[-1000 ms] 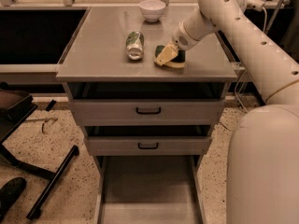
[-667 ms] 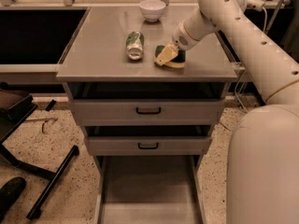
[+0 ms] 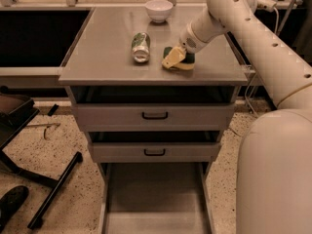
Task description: Pick sponge from bottom drawer and place on counter
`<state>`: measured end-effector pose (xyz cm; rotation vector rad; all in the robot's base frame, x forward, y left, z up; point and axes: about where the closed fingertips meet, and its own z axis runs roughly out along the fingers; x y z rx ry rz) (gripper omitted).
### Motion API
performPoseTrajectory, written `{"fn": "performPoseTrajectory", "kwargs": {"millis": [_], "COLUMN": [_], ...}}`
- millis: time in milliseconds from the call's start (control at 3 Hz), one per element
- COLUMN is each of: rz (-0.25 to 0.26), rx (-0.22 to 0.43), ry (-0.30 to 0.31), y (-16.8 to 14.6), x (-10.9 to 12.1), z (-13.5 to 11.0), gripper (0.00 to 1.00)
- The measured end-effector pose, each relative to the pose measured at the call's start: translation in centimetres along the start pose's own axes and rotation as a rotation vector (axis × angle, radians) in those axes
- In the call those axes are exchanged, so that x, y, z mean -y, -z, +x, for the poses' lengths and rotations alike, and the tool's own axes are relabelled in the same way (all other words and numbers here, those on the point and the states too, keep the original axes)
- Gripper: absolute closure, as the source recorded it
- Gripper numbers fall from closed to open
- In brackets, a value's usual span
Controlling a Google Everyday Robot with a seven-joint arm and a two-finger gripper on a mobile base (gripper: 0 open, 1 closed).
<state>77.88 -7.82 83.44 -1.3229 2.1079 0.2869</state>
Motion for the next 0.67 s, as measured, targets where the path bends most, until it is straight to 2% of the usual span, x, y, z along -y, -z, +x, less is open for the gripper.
{"fn": "performPoseTrajectory", "kwargs": {"millis": [333,667], "rz": [0.0,0.0], "rx": [0.0,0.0], "ry": [0.0,0.0], "y": [0.0,-0.01], "x": [0.0,0.0], "z": [0.0,0.0], "gripper": [0.0,0.0]}}
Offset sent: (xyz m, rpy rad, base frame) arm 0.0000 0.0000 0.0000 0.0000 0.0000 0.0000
